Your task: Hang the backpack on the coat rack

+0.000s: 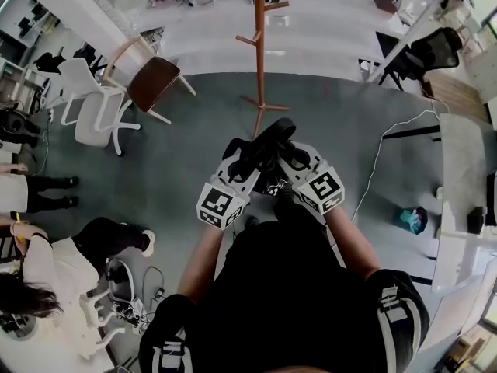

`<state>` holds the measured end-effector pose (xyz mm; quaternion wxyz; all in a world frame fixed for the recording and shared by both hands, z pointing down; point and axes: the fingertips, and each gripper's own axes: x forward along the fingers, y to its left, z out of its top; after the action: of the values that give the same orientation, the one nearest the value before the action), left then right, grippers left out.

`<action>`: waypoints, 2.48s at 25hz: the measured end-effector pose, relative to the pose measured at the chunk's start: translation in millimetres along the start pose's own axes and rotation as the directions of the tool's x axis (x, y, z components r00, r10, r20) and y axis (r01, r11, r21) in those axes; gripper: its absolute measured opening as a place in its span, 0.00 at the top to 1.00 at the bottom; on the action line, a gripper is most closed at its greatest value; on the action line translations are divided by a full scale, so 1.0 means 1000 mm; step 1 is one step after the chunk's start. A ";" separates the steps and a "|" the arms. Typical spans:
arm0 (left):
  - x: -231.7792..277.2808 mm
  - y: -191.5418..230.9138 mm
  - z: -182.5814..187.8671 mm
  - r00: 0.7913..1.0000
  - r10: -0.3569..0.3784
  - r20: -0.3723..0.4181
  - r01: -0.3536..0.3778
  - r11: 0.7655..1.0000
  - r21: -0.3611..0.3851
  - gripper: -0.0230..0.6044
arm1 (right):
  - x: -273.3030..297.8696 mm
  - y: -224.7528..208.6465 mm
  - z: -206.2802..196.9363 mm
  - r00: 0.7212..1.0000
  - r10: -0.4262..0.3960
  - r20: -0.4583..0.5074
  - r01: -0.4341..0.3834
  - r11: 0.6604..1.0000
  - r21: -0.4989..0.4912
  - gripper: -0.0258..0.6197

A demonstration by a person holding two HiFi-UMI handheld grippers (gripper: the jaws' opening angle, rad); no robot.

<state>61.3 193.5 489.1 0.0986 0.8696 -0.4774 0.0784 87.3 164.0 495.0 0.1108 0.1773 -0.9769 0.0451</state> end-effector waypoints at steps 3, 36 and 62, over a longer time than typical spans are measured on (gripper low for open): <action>0.020 0.009 0.005 1.000 0.022 -0.002 -0.022 1.000 -0.007 0.82 | 0.006 -0.023 0.001 1.000 0.020 -0.002 -0.020 1.000 -0.007 0.83; 0.137 0.070 0.038 0.986 0.164 0.013 -0.164 0.985 -0.045 0.82 | 0.045 -0.154 0.013 0.984 0.175 -0.033 -0.175 0.984 -0.015 0.83; 0.193 0.250 0.053 0.993 -0.107 -0.046 0.106 0.994 -0.016 0.82 | 0.197 -0.241 0.039 0.996 -0.077 -0.046 0.081 0.992 0.101 0.83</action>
<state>-45.3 -108.7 506.2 0.1198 0.8910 -0.4285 0.0903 -14.4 -132.2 514.9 0.1236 0.2204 -0.9629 0.0946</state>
